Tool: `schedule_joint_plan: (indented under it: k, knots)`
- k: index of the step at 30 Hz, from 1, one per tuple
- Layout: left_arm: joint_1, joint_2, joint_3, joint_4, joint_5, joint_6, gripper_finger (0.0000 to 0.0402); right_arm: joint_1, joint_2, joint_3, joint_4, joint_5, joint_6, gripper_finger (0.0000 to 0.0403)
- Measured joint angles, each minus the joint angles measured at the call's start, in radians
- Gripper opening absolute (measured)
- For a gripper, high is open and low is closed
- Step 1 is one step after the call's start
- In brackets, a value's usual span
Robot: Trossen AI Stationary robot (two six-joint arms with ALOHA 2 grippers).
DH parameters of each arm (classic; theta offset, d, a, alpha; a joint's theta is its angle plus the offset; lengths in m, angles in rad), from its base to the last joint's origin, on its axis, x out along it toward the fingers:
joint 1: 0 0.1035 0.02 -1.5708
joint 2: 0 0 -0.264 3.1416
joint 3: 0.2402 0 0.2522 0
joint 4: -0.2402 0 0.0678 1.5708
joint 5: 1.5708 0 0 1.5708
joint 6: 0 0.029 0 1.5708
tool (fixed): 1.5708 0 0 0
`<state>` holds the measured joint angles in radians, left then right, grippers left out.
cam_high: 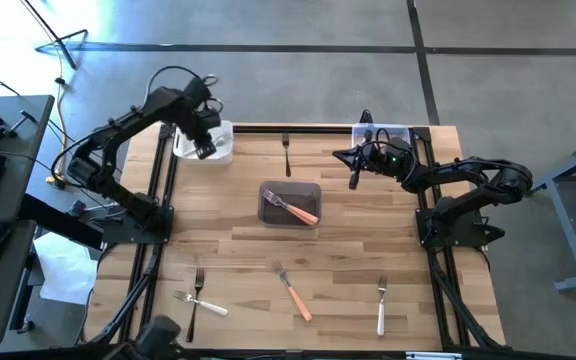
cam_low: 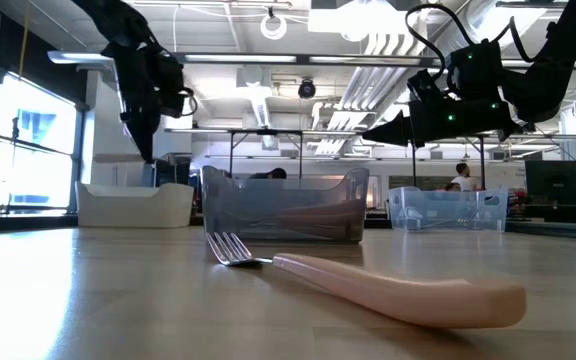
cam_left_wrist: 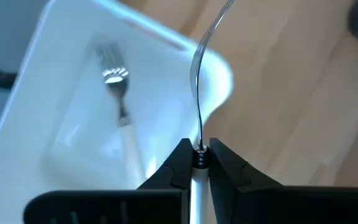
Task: Sort silverware by color (type)
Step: Put the top white fork into the white bin
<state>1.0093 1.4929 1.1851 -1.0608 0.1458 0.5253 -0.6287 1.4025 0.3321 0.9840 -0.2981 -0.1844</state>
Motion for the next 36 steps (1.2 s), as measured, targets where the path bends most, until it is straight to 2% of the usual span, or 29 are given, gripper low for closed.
schedule_joint_plan:
  k: [8, 13, 25, 36]
  knots:
    - [0.079, 0.064, 0.004, 0.09, 0.012, 0.054, 0.0012, 0.0, 0.0, 0.0, 0.0, 0.0, -0.004, 0.0]
    - [0.092, 0.138, 0.027, 0.061, 0.051, 0.03, 0.0012, 0.0, 0.0, 0.0, 0.014, 0.0, -0.008, 0.0]
    - [0.091, 0.247, 0.028, 0.178, -0.064, -0.105, 0.0012, 0.0, 0.0, 0.0, 0.018, 0.0, -0.007, 0.0]
    - [0.103, 0.333, 0.027, 0.199, -0.076, -0.105, 0.0012, 0.0, 0.0, 0.0, 0.018, 0.0, -0.007, 0.0]
